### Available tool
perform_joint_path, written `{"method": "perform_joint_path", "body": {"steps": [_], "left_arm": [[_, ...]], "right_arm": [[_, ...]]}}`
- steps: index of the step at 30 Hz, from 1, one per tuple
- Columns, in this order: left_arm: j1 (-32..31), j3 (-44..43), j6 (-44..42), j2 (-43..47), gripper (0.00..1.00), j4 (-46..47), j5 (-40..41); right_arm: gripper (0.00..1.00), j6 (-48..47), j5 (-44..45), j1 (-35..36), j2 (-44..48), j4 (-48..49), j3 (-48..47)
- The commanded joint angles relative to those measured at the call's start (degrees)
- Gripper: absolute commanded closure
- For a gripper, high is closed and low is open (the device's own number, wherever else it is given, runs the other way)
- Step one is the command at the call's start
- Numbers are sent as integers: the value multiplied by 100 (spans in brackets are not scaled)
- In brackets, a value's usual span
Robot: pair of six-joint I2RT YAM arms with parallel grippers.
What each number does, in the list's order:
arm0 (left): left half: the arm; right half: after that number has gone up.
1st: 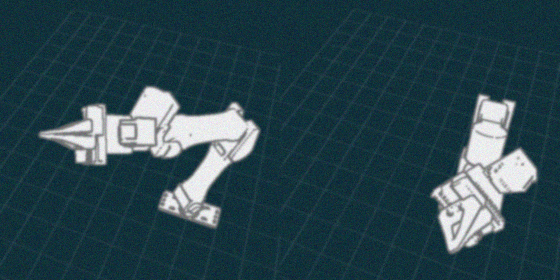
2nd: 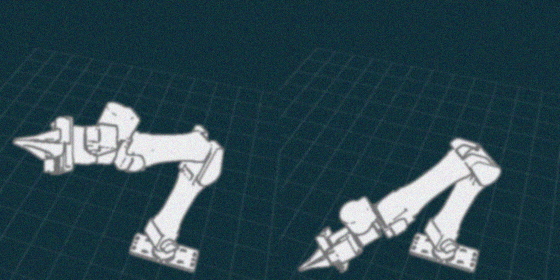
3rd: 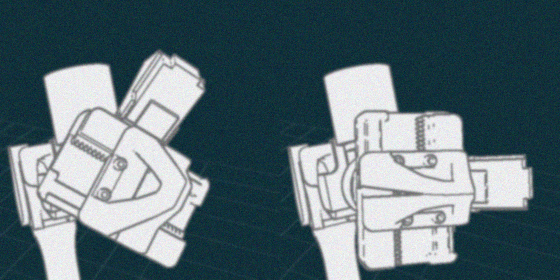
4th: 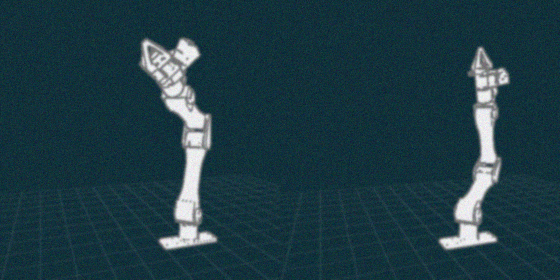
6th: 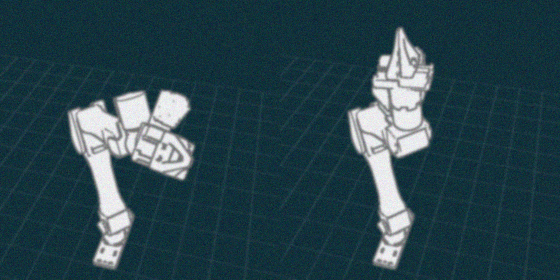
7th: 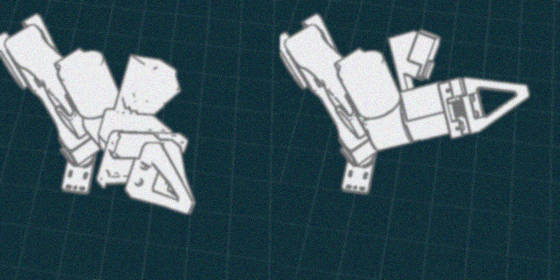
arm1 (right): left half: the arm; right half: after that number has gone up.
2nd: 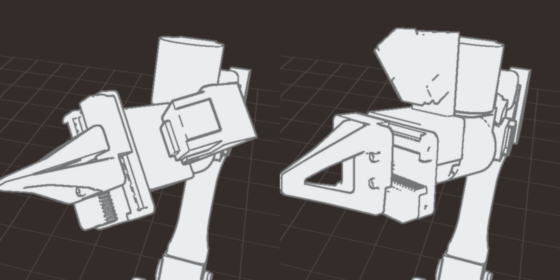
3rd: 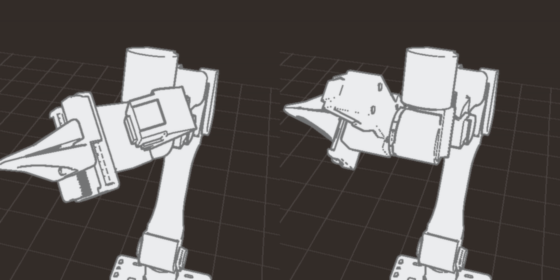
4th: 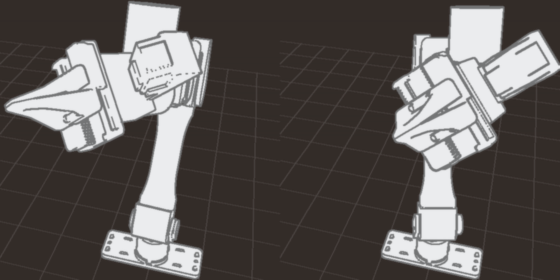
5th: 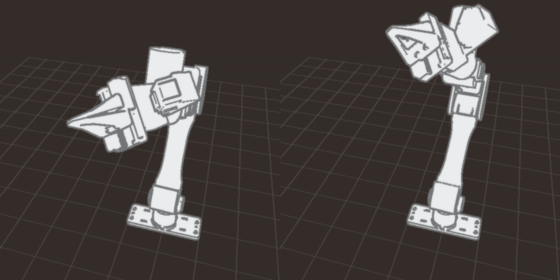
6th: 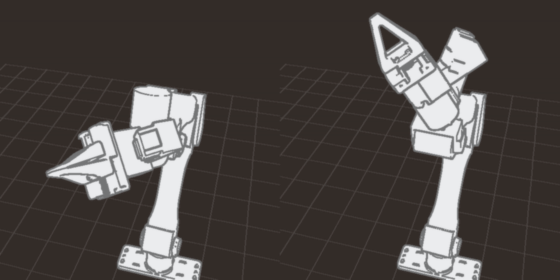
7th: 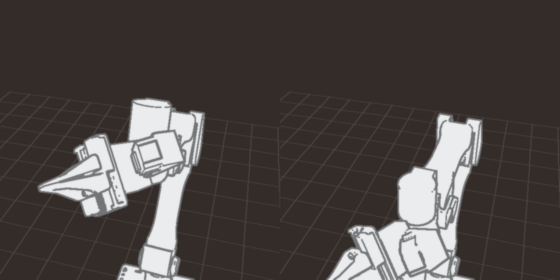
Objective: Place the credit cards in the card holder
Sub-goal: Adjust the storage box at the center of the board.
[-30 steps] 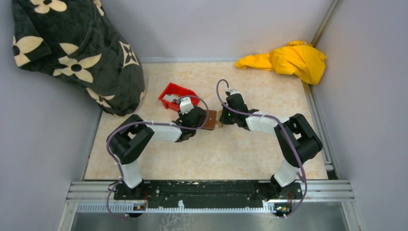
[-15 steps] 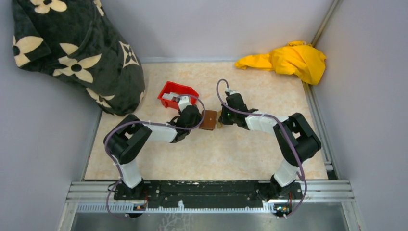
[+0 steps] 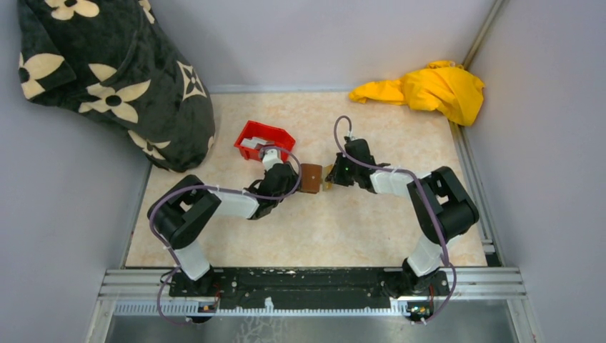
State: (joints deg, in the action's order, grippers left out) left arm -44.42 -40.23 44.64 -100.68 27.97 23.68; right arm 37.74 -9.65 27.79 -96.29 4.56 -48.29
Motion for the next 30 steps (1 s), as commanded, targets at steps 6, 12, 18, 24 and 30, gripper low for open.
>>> {"method": "perform_joint_path", "body": {"steps": [6, 12, 18, 24, 30], "left_arm": [[-121, 653, 492, 137, 50, -807, -25], [-137, 773, 702, 238, 49, -1002, 261], [-135, 758, 740, 164, 49, -987, 339], [-127, 746, 752, 66, 49, -947, 306], [-128, 702, 726, -60, 49, -909, 245]], "right_arm": [[100, 623, -599, -257, -86, 947, 385], [100, 1038, -1029, -376, -205, 1606, 624], [100, 1352, -1308, -428, -331, 2135, 780], [100, 1554, -1512, -506, -373, 2460, 897], [100, 1657, -1632, -562, -372, 2666, 964]]}}
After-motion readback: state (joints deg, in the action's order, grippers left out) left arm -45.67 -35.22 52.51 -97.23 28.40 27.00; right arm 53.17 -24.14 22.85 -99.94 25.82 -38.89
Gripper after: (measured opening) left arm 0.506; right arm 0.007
